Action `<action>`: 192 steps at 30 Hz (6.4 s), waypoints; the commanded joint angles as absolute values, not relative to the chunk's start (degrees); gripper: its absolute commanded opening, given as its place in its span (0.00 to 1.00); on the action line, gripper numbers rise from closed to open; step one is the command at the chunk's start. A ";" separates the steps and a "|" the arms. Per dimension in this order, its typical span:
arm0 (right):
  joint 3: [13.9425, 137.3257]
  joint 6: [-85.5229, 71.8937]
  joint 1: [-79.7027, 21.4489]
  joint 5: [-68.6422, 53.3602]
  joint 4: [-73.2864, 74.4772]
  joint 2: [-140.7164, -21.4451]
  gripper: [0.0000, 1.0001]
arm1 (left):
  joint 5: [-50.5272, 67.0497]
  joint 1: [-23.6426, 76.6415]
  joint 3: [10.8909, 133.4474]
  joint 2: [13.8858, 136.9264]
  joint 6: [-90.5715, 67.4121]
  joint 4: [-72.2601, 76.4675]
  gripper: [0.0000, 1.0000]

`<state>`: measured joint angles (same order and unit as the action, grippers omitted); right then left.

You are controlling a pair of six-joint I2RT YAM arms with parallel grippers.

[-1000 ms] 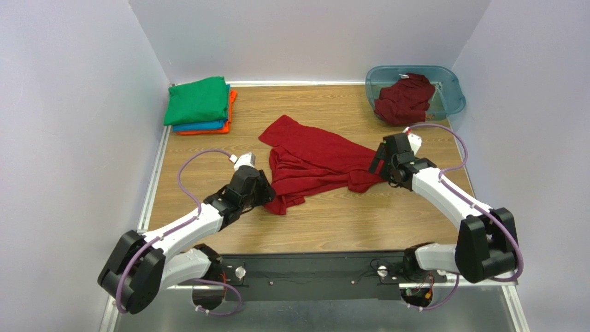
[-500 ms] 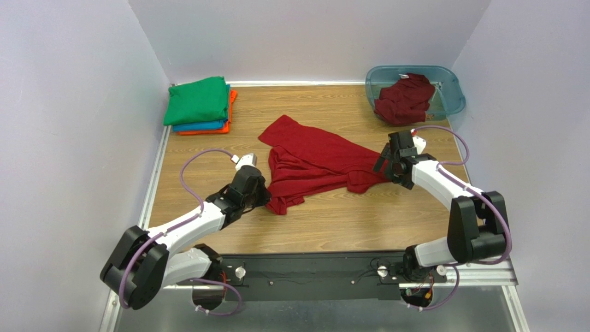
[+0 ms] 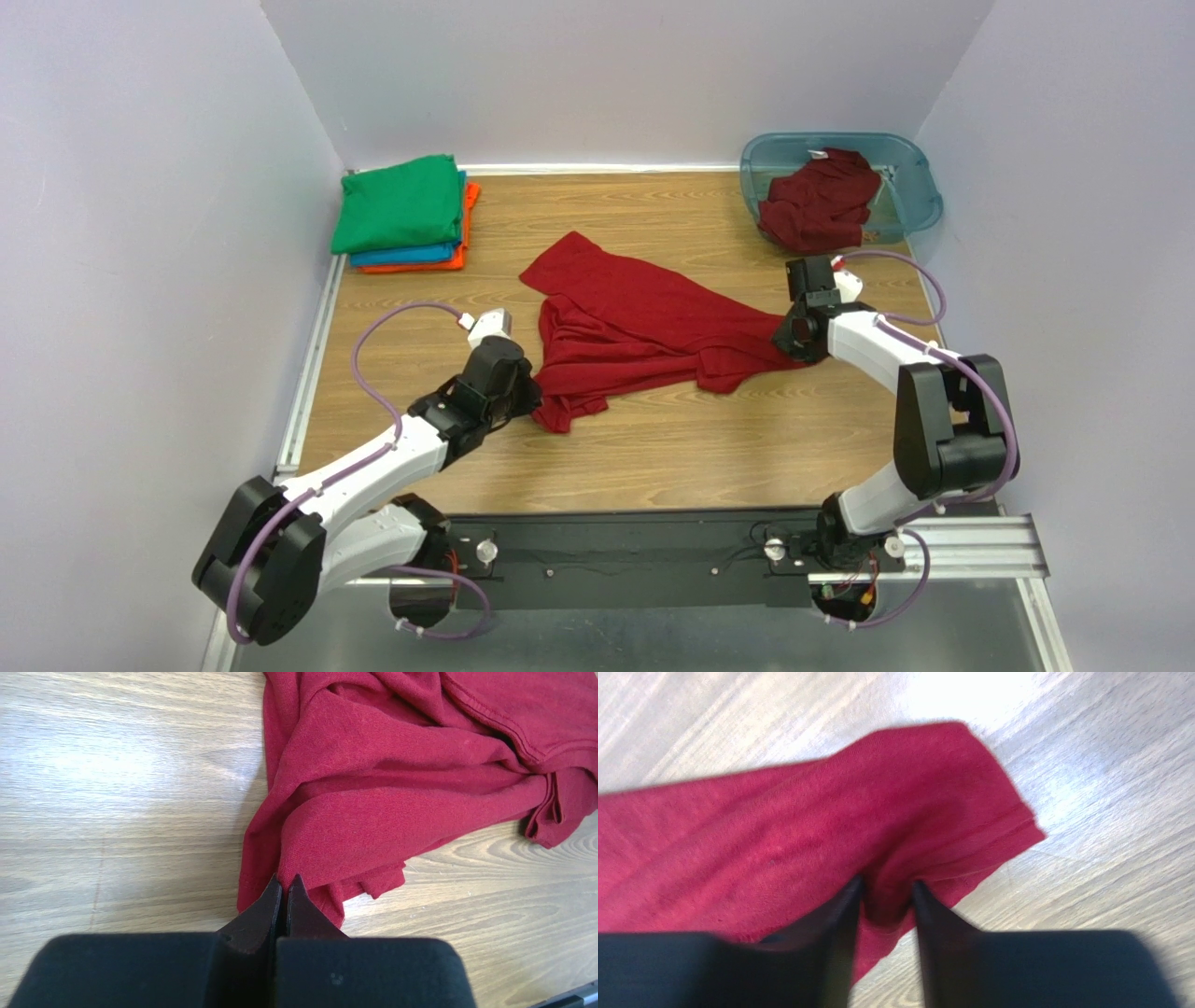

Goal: Fold and stack the t-shirts
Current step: Flatten the tshirt out

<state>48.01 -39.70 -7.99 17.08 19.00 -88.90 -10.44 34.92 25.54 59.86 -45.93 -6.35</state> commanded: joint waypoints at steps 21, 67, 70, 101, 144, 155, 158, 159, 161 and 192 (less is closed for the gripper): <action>70.99 -34.19 -7.38 12.48 24.78 -58.12 0.01 | -38.40 34.89 61.41 41.23 -36.05 -19.69 0.00; 85.52 -28.47 -7.29 21.63 28.21 -100.64 1.00 | -28.66 16.17 62.57 81.12 -33.93 -8.78 0.98; 83.94 -28.57 -7.21 20.31 28.21 -98.97 1.00 | -27.25 16.08 61.88 80.51 -33.75 -8.88 0.98; 48.43 -31.90 -8.17 -11.08 15.12 -91.22 1.00 | -2.81 21.10 40.07 88.13 -36.83 6.15 0.98; 37.10 -37.70 -10.55 -8.26 22.32 -73.83 1.00 | -3.60 22.76 37.28 76.12 -42.45 -8.88 0.98; 28.83 -45.34 -14.32 -11.34 34.69 -70.14 1.00 | -7.38 22.85 29.36 67.68 -48.33 -18.28 0.98; 28.22 -46.66 -15.20 -10.64 36.82 -66.73 1.00 | -6.95 22.94 28.57 65.83 -49.74 -19.51 0.98; 28.47 -46.84 -15.12 -9.85 37.52 -65.84 1.00 | -7.03 22.85 28.65 65.57 -50.53 -19.95 0.98; 30.92 -45.89 -15.21 -7.48 38.23 -64.69 1.00 | -9.04 22.85 29.79 64.78 -51.15 -21.00 0.98; 54.84 -37.88 -15.20 4.57 27.60 -97.90 1.00 | -5.72 16.61 47.19 95.26 -39.03 -7.47 0.98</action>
<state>53.91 -38.46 -14.96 1.45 30.94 -92.88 -8.71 17.76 46.72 90.35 -41.34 -8.54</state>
